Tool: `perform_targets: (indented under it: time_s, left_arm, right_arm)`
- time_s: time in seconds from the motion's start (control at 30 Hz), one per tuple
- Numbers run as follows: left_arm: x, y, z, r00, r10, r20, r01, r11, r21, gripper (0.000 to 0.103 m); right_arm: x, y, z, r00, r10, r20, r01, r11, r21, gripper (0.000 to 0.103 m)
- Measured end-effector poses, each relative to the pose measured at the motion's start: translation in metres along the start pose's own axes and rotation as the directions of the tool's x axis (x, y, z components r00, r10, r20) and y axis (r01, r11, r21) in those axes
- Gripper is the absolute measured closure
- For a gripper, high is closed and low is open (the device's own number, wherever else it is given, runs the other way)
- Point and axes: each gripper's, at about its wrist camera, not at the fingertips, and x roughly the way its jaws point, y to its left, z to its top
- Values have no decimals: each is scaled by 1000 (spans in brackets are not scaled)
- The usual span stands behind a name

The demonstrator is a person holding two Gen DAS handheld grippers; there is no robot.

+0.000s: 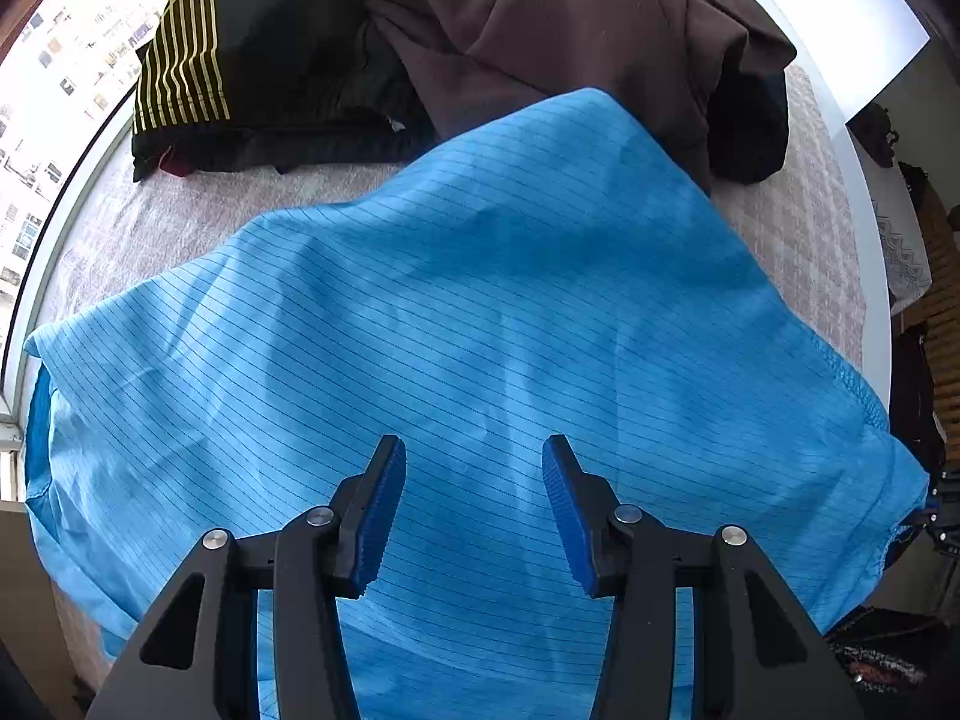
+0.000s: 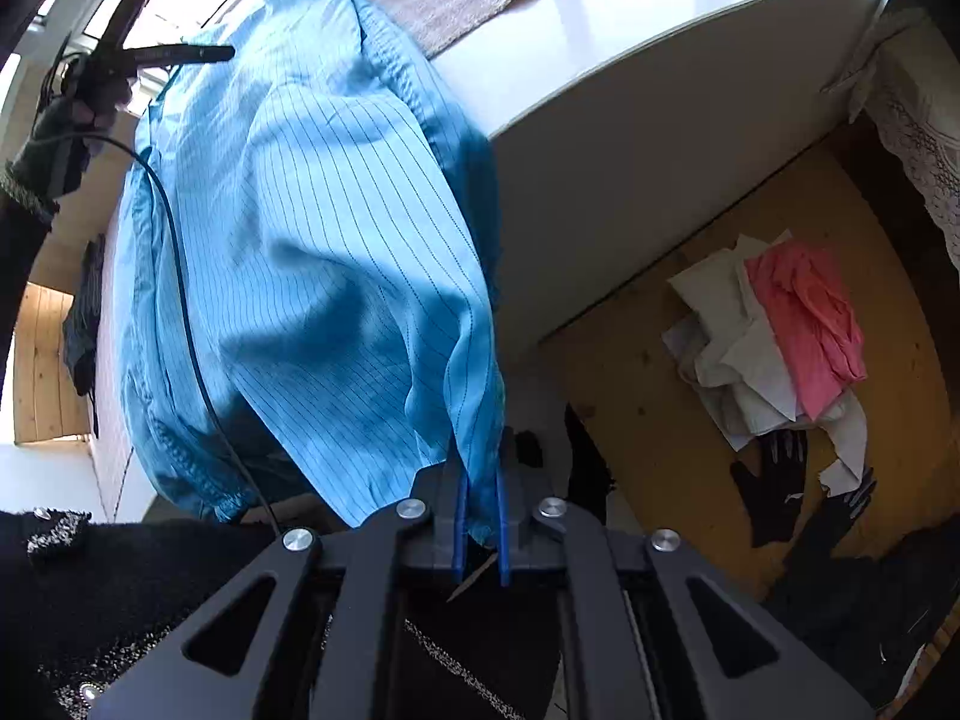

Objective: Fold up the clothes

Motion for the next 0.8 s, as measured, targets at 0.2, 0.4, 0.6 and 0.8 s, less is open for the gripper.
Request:
perform_targets:
  time_s: [0.2,0.4,0.6,0.8]
  left_arm:
    - [-4,39,-23,999,4,35,-1,995,-95,58]
    - [10,90,-43,998,59,13,-55,977,-205,58]
    - [18,135,-39,995,83,57,-59,942,-330,56]
    - [13,166,-26,982,156,110,-100,912,-398,57]
  right_arm:
    - [21,2,0,982,-59,-177,53,998,-43,87]
    - [-38,4,14,986,-123,-114,116,991,-69,79]
    - [-51,86,121,983,-120,137,158,934,-320,79]
    - [24,194,273,982,18,187,77,869,-488,79]
